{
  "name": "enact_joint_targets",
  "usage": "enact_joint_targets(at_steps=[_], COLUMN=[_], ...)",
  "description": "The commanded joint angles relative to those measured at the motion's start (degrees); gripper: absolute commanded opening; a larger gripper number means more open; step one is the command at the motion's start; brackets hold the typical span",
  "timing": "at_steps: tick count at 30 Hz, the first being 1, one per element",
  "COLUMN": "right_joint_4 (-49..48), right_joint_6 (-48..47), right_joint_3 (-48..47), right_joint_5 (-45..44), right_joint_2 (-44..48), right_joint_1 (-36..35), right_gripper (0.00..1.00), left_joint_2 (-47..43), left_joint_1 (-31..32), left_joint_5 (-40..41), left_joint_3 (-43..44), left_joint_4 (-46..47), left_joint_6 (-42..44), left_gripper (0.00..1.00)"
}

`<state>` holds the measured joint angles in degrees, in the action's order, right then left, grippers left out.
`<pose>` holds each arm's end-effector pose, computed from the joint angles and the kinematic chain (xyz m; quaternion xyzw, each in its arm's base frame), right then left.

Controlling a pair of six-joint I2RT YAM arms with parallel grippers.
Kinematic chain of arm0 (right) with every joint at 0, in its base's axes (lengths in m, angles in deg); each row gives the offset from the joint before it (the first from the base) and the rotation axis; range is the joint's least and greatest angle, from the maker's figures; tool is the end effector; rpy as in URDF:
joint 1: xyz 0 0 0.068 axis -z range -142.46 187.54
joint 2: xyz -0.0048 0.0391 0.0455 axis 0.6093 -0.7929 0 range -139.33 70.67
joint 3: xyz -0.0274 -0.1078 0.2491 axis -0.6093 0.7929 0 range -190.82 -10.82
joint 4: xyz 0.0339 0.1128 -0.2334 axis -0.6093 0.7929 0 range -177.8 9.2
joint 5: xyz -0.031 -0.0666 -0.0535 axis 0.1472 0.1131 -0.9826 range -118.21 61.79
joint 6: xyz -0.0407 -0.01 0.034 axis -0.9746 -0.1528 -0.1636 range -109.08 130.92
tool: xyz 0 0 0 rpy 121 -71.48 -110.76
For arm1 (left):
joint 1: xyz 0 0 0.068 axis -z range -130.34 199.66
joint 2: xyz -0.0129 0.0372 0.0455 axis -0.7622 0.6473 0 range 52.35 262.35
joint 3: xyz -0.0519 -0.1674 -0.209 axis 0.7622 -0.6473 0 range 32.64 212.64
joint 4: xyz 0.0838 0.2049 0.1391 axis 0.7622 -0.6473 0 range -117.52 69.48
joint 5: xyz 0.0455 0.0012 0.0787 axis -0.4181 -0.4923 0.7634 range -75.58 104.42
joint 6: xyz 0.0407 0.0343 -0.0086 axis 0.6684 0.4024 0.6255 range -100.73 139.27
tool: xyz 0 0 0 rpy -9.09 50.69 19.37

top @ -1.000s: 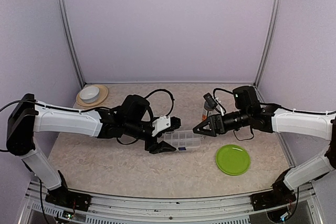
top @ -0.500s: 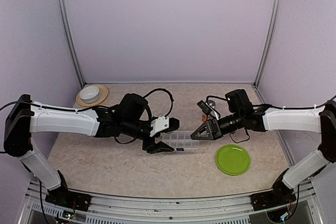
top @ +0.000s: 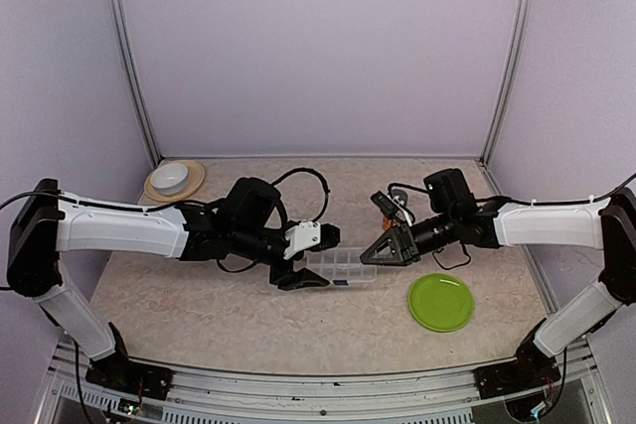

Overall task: Sort the pills into containers
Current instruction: Pass from the left arm to the right

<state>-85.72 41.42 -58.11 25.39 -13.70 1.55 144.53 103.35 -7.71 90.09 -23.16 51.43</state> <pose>0.2254 0.1992 0.2163 -0.2319 0.7960 0.5506 0.0971 0.1968 -0.2905 0.2220 0.6614 0.5862 -0.2502 0.3953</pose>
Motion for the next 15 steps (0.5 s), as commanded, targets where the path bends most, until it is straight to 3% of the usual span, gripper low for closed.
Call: enact_joint_targets(at_steps=[1,4,11,12,14,15], right_joint_4=[-1.4,-2.4,-5.0,-5.3,-6.0,-6.2], right_joint_6=[0.4,1.0,3.1,3.4,4.0,4.3], right_joint_3=[-1.1,-1.1,-0.7,-0.8,-1.0,-1.1], right_joint_5=[2.6,3.0,4.2,4.2,4.0,3.5], right_joint_2=[-0.9,-1.2,-1.8,-1.8,-1.5,-1.2], right_joint_1=[-0.8,-0.8,-0.9,-0.9,-0.9,-0.9], right_gripper=[0.3,0.24,0.07,0.06,0.04,0.04], left_joint_2=[-1.1,-1.0,-1.6,-1.7,-1.9,-2.2], left_joint_1=[0.7,1.0,1.2,1.2,1.2,1.2], left_joint_5=[1.6,2.3,4.3,4.3,4.6,4.6], left_joint_3=[-0.3,-0.4,-1.5,-1.7,-2.2,-2.5], left_joint_4=[0.9,1.1,2.6,2.8,3.7,4.5], left_joint_6=[0.4,0.4,-0.1,-0.2,-0.7,-1.2], left_gripper=[0.53,0.54,0.71,0.74,0.94,0.98])
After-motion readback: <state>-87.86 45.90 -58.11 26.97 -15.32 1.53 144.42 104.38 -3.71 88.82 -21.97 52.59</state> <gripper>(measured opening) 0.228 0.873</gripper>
